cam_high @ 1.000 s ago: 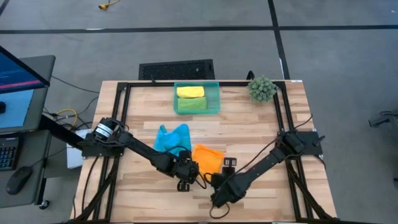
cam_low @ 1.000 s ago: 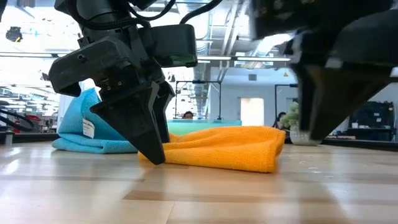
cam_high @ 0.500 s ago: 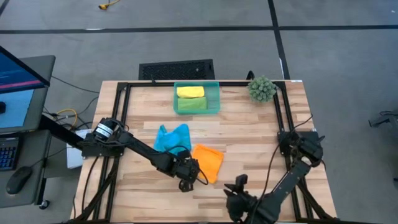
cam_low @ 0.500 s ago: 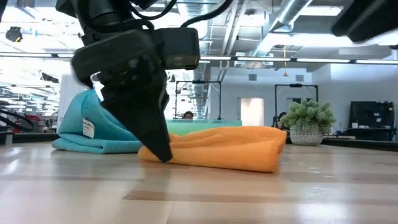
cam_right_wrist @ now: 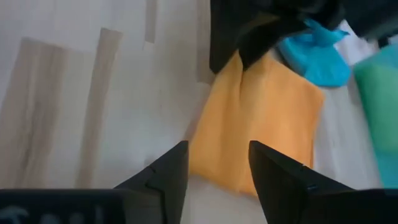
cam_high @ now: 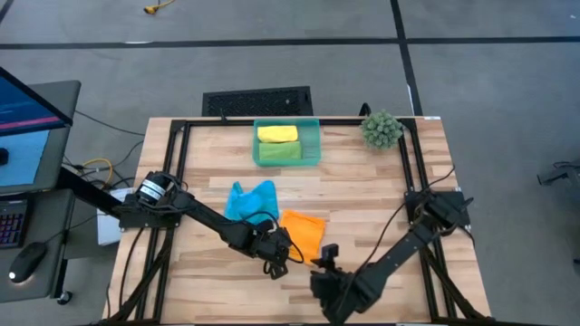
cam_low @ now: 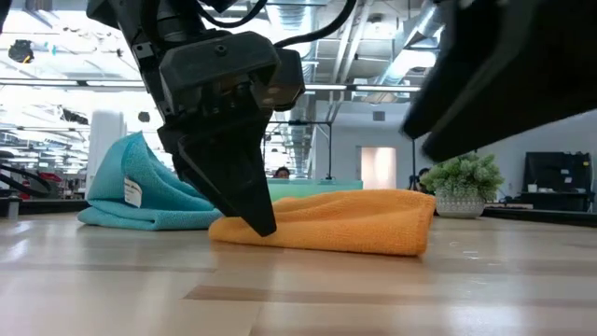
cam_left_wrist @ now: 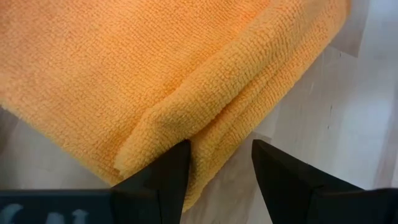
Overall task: Roll microfiber towels into tight, uniform cylinder then place into a basket
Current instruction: Roll the orange microfiber cloth
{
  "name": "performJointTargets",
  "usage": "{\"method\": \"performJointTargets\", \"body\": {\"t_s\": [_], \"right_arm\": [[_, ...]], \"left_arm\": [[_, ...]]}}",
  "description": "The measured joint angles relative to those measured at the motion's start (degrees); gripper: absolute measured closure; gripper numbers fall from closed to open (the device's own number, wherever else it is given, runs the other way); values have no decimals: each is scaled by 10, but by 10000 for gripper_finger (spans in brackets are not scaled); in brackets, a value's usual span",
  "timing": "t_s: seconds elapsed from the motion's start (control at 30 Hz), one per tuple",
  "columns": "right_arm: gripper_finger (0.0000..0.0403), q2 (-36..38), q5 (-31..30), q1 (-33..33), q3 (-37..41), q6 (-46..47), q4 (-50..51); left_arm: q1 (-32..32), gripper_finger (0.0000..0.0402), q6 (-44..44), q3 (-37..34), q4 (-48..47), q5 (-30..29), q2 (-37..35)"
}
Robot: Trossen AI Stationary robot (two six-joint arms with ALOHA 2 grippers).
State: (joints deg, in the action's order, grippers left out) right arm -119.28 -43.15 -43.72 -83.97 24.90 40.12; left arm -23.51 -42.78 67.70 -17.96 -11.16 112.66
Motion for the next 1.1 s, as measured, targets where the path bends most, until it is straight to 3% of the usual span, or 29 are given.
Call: {"method": "performJointTargets", "body": {"t_s": [0.17,0.83,1.1], "right_arm": [[196,0,55,25,23,-27,-49],[196,2,109,69,102,53,-127],[229,2,138,81,101,74,-126]], "left_arm": [[0,231,0,0,0,1,0],[0,231,16,0,-1,4,0],[-2,231,90,0,-3,3,-3]]}}
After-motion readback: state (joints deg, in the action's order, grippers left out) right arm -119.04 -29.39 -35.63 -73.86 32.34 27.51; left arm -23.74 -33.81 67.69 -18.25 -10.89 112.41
